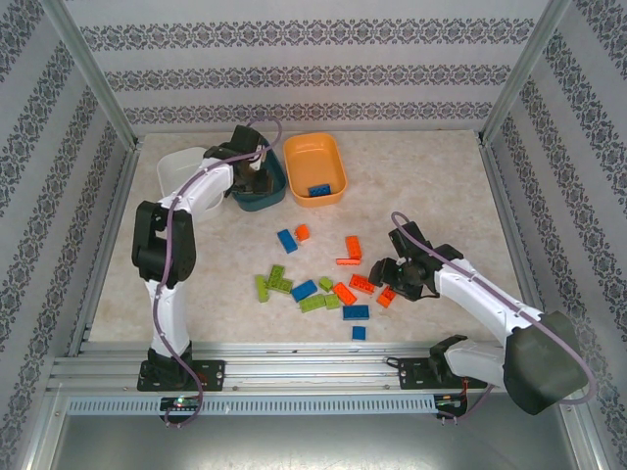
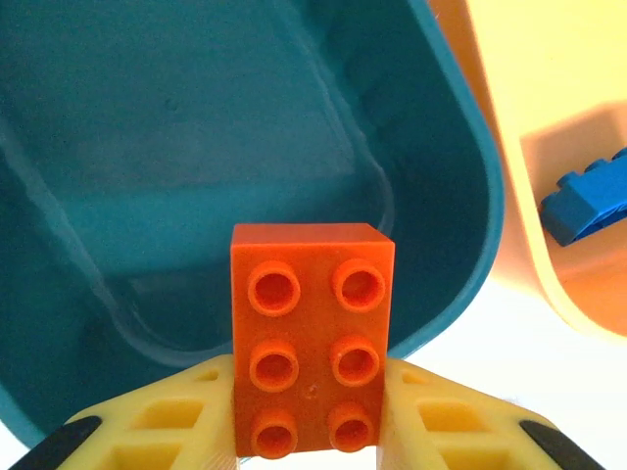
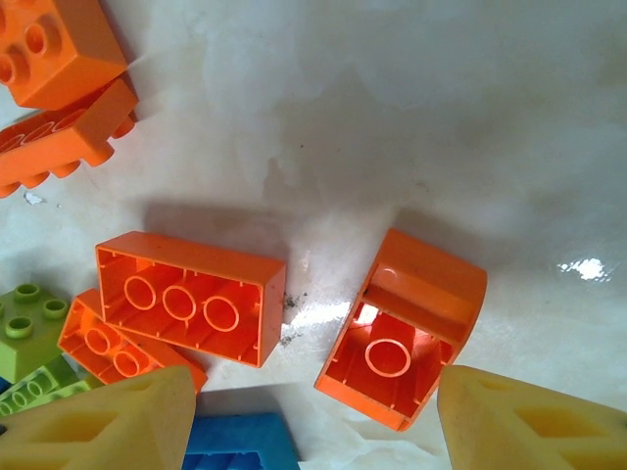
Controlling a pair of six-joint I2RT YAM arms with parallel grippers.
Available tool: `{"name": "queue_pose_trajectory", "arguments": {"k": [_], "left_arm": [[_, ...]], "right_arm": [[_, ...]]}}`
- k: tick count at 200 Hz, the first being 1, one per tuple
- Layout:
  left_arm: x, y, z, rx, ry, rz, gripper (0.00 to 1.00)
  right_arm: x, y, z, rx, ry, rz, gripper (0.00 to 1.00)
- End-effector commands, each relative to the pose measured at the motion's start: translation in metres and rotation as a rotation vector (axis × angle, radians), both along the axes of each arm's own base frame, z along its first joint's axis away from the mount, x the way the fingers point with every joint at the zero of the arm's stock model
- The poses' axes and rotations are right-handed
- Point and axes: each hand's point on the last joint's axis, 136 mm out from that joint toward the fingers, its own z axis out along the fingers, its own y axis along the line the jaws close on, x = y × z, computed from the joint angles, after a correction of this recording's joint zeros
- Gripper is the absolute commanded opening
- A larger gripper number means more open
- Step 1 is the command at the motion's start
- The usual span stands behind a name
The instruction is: Sort the legos into containers by color
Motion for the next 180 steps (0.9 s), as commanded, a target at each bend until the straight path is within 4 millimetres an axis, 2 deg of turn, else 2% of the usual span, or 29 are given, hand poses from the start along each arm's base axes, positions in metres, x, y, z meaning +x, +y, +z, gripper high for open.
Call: {"name": "queue_pose_trajectory", "arguments": {"k": [1,20,59,82,132,161,180], "left_arm": [[0.006,0.008,-0.002,0.021,0.023,-0.005,0.34],[0.012,0.010,-0.007,0.030,0.031,-0.003,0.34],[0.019,0.014,-0.019,0.039,0.061,0.003,0.46],[0.020,0.012,-0.014,0.022,0.055,0.007,0.53],[0.010,0.007,0.033,-0.044,-0.022,0.017,0.57],[-0.007,0.004,0.063,-0.100,-0.076,0.023,0.58],[-0.022,-0.002,0.075,-0.129,-0.091,0.011,0.59]], "right_arm": [[-0.005,-0.005,-0.007,-0.041,0.022,0.010,0.67],[-0.007,-0.009,-0.009,-0.060,0.035,0.007,0.67],[-0.010,-0.012,-0.015,-0.070,0.055,-0.007,0.67],[-0.013,-0.014,-0.022,-0.080,0.084,-0.018,0.67],[-0.025,-0.025,-0.031,-0.123,0.129,-0.056,0.67],[-0.025,-0.026,-0.038,-0.132,0.138,-0.063,0.66],[-0.023,-0.026,-0.045,-0.129,0.151,-0.064,0.65]]}}
